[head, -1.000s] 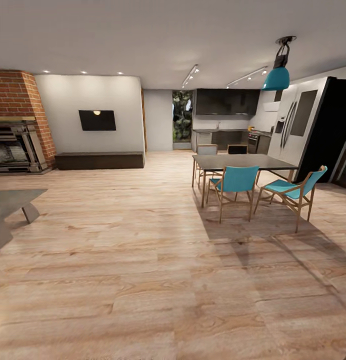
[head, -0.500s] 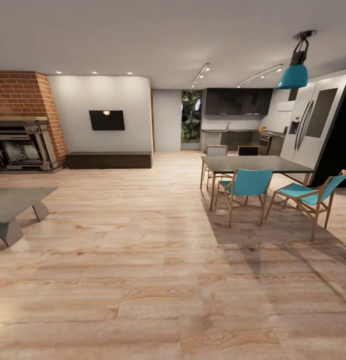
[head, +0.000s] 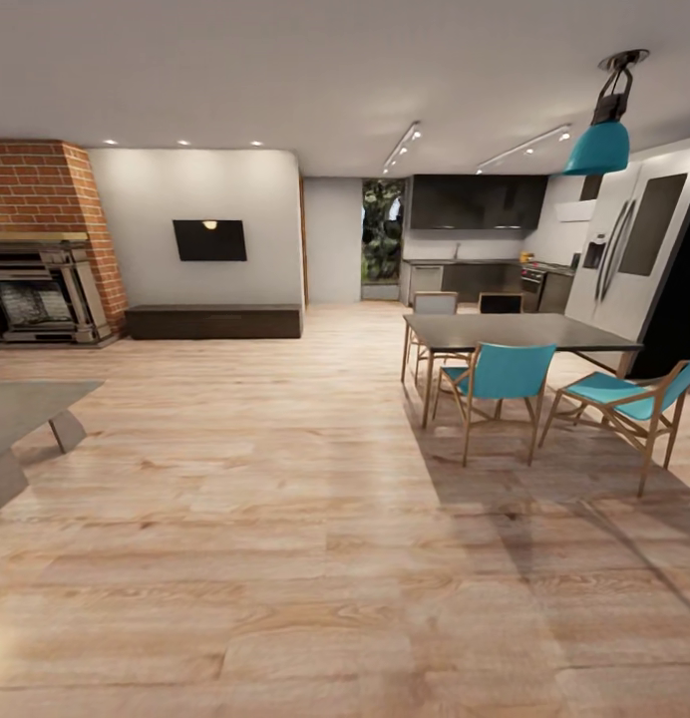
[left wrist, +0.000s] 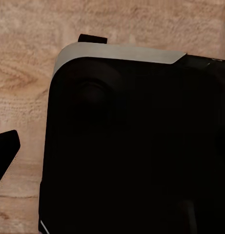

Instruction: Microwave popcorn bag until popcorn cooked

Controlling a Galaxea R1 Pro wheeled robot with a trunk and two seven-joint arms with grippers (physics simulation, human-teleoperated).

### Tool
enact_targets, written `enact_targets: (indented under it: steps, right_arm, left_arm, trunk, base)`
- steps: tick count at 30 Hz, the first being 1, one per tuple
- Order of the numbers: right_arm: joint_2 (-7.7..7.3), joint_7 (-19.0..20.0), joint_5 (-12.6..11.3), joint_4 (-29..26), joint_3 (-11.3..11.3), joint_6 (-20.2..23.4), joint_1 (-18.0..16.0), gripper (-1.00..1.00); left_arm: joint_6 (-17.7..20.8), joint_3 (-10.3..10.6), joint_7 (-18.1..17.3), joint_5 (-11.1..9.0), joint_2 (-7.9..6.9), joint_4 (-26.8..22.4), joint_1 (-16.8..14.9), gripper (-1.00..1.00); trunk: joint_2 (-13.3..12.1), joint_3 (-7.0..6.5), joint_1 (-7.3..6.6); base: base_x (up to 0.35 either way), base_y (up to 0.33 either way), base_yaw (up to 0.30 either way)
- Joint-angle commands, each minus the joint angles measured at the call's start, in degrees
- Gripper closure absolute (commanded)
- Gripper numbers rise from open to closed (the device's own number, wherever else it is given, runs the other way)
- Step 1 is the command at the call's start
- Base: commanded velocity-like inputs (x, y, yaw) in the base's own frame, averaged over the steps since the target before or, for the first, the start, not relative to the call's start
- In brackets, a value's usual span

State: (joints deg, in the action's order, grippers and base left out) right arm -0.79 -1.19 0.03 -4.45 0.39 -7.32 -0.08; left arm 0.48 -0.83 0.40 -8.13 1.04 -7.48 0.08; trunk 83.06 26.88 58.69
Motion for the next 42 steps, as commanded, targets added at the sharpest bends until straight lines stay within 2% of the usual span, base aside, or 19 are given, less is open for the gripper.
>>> enact_targets:
  steps: [1, 5, 12, 42]
  right_arm:
    - [0.05, -0.12, -0.01, -0.02, 0.05, -0.14, -0.01, -1.0]
    - [0.6, -0.11, -0.02, 0.02, 0.05, 0.12, -0.01, -1.0]
    - [0.4, -0.12, -0.03, 0.01, 0.05, 0.11, -0.01, -1.0]
    - [0.09, -0.12, 0.2, 0.03, -0.04, -0.41, -0.01, -1.0]
  left_arm:
    - [0.05, -0.05, 0.04, -0.47, 0.01, -0.08, 0.01, -1.0]
    - [0.05, -0.05, 0.04, -0.48, 0.01, -0.08, 0.01, -1.0]
    - [-0.02, -0.05, 0.04, -0.46, 0.01, -0.08, -0.01, -1.0]
    - [-0.02, -0.05, 0.04, -0.48, 0.01, -0.08, 0.01, -1.0]
  trunk:
    - [0.02, 0.05, 0.03]
    - [0.02, 0.05, 0.03]
    - [0.02, 0.05, 0.03]
    - [0.02, 0.05, 0.03]
  base:
    - [0.325, 0.0, 0.0]
    - [0.325, 0.0, 0.021]
    - [0.325, 0.0, 0.166]
    - [0.325, 0.0, 0.002]
